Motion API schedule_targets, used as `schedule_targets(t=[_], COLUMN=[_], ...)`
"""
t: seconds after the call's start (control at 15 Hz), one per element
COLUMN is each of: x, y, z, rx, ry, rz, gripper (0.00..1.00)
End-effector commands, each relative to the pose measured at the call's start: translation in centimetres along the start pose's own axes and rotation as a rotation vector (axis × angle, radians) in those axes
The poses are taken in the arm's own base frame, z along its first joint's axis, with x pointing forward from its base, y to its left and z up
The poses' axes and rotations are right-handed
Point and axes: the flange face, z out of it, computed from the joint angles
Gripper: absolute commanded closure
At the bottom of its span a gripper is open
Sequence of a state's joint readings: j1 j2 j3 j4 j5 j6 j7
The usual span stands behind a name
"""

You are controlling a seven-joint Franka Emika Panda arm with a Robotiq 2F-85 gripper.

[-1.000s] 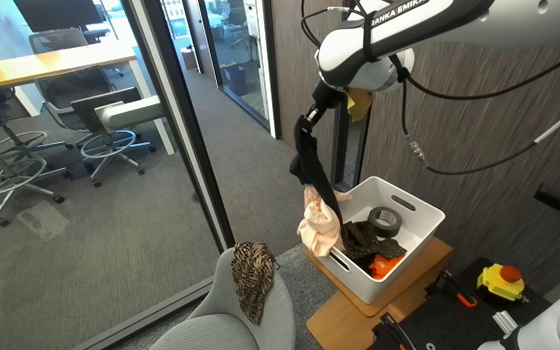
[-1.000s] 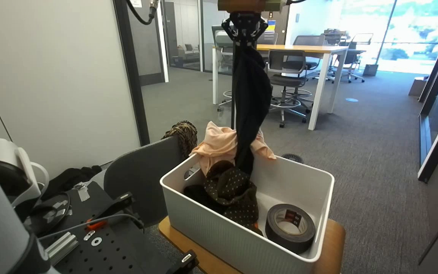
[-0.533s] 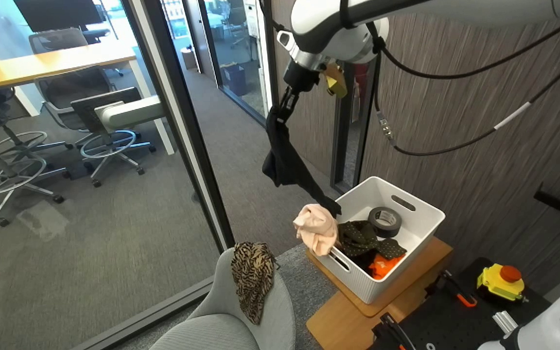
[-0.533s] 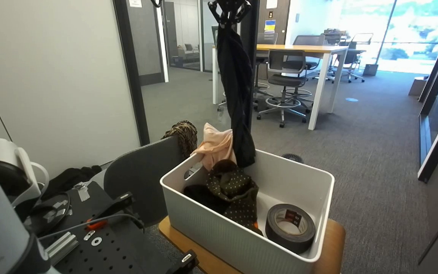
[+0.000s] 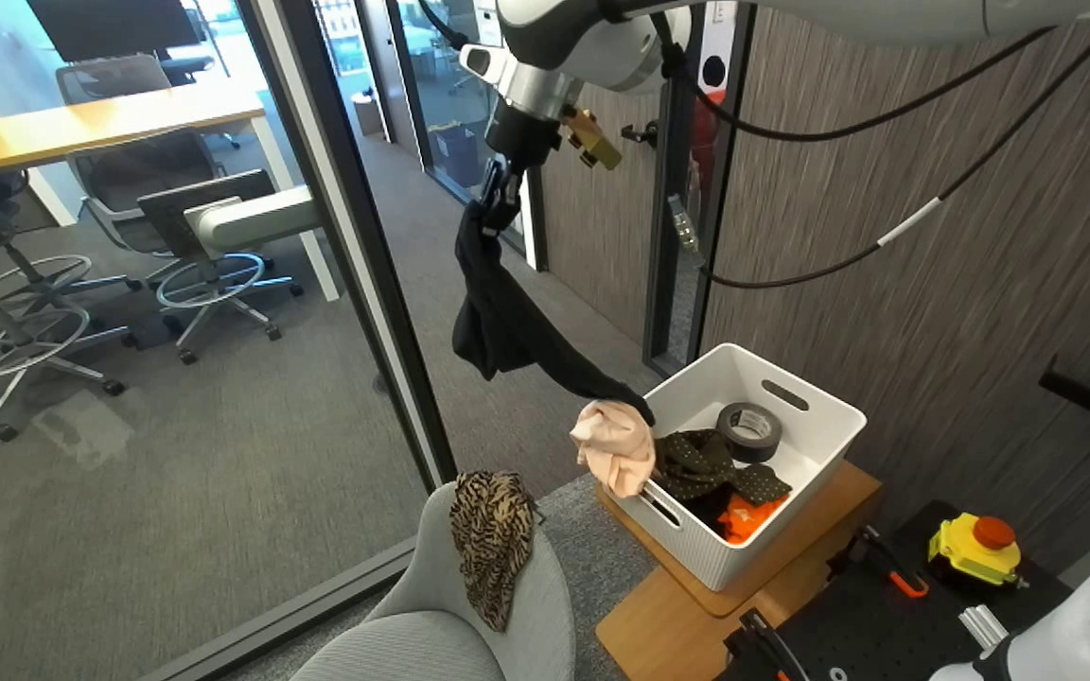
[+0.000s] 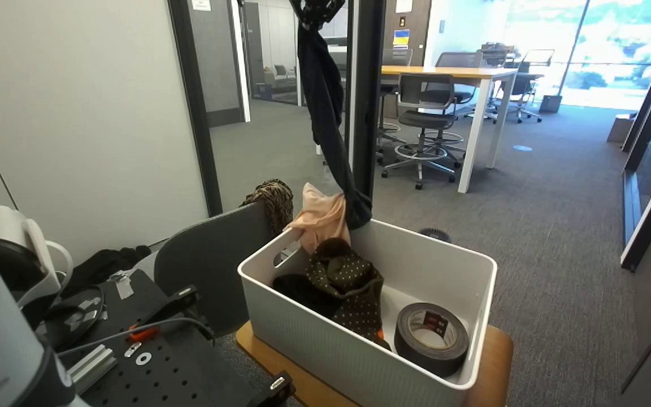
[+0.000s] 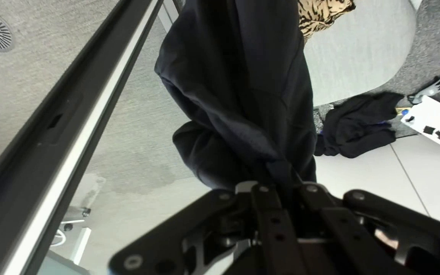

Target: Take the black cloth out of the basket and hang it on the back of the white chair

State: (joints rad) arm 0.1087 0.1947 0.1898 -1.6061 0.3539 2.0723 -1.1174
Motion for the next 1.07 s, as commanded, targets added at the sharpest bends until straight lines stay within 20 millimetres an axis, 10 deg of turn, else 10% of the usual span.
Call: schedule_targets(t=[0.0,0.53,1.0], x=[3.4,4.9,5.2], y=[0.0,-0.6,-3.8], z=[-0.5,1.1,9.9], rx=[0.019,0.042,0.174], ry=[-0.005,-0.011,-0.082], rz=[-0.095,-0.160,-0.214], gripper=[0.90,0.90,0.90])
